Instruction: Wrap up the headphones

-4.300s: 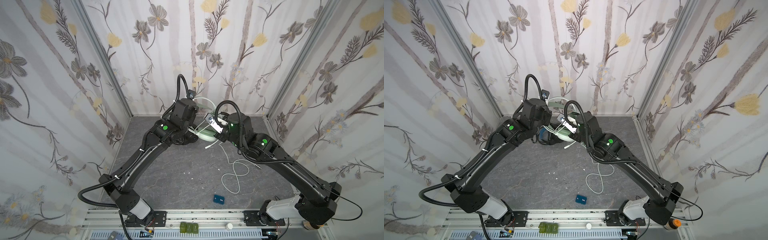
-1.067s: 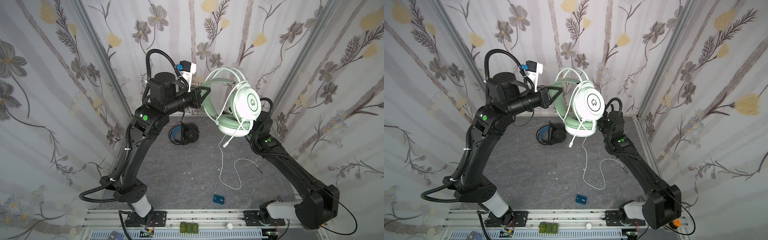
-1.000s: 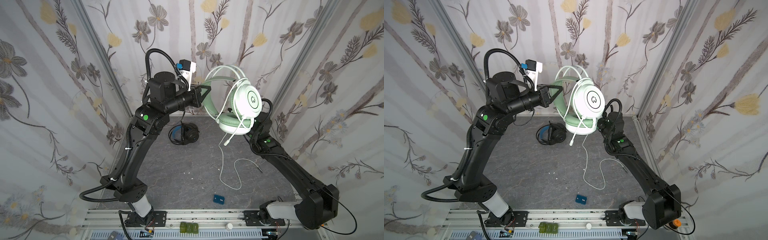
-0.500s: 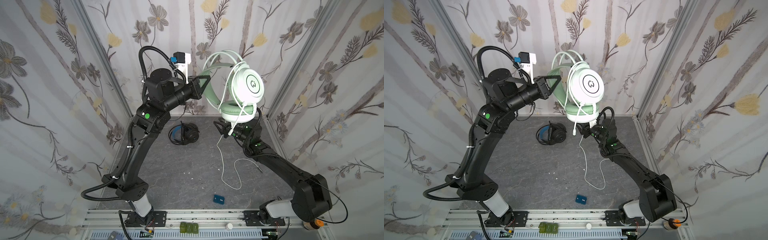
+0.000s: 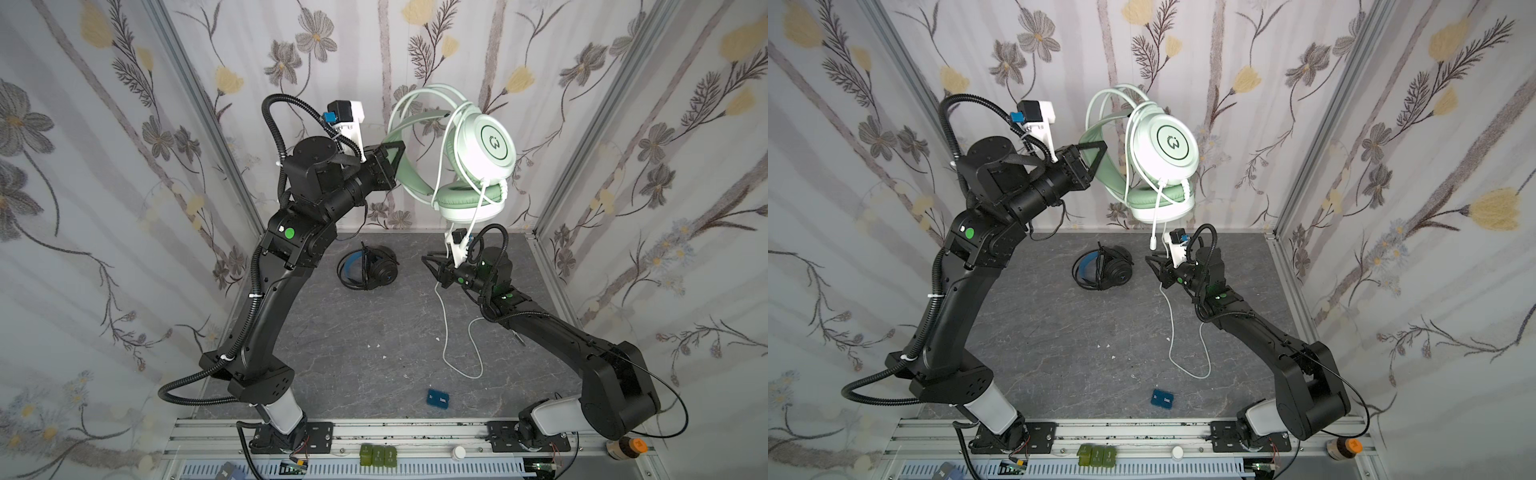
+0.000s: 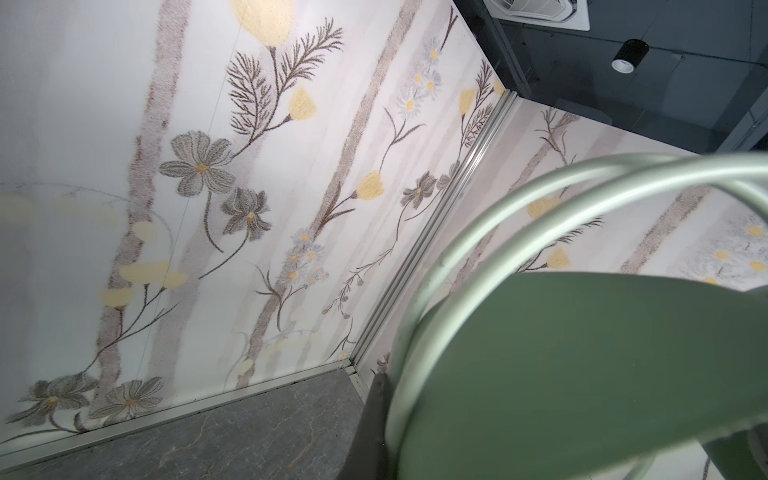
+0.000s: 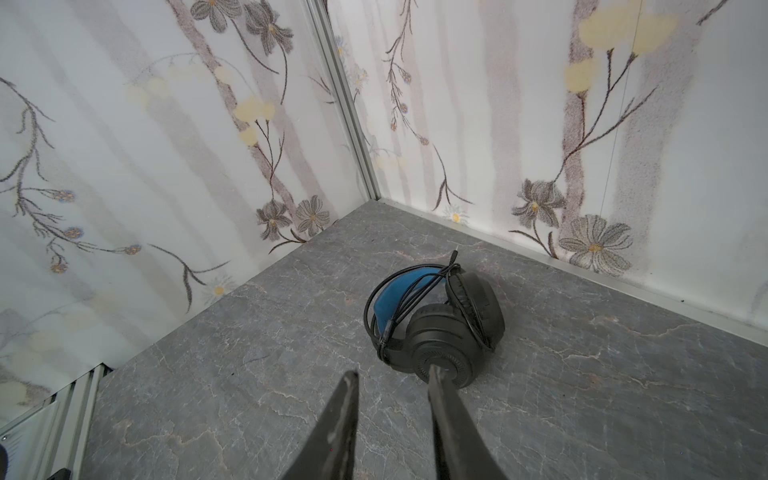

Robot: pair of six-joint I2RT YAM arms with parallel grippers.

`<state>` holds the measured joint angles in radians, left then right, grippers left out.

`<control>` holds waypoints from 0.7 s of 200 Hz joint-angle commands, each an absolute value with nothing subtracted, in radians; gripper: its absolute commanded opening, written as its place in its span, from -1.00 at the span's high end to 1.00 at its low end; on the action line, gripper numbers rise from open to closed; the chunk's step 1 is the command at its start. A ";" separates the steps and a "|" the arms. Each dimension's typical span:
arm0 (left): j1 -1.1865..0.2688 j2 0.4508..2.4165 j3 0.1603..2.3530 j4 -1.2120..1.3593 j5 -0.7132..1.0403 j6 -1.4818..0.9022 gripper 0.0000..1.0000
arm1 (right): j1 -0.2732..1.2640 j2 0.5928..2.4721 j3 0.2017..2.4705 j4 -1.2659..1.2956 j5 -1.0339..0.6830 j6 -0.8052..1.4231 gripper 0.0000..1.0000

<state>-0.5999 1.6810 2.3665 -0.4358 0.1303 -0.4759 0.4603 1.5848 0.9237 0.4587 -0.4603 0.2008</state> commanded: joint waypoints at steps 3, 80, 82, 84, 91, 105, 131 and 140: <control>-0.590 1.670 2.359 -0.354 0.021 -0.541 1.00 | 0.475 1.616 0.905 0.468 -0.430 0.212 0.39; -0.571 1.658 2.310 -0.287 -0.020 -0.582 1.00 | 0.503 1.709 0.879 0.502 -0.488 0.238 0.42; -0.570 1.658 2.310 -0.287 -0.023 -0.582 1.00 | 0.503 1.708 0.878 0.500 -0.488 0.237 0.42; -0.569 1.658 2.310 -0.287 -0.024 -0.581 1.00 | 0.503 1.707 0.878 0.500 -0.488 0.236 0.42; -0.568 1.657 2.307 -0.287 -0.031 -0.579 1.00 | 0.503 1.707 0.875 0.498 -0.488 0.236 0.42; -0.562 1.645 2.292 -0.286 -0.053 -0.579 1.00 | 0.504 1.710 0.873 0.496 -0.493 0.238 0.42; -0.544 1.616 2.244 -0.274 -0.094 -0.590 1.00 | 0.505 1.712 0.873 0.483 -0.493 0.234 0.44; -0.537 1.605 2.227 -0.270 -0.109 -0.594 1.00 | 0.506 1.709 0.871 0.475 -0.487 0.230 0.46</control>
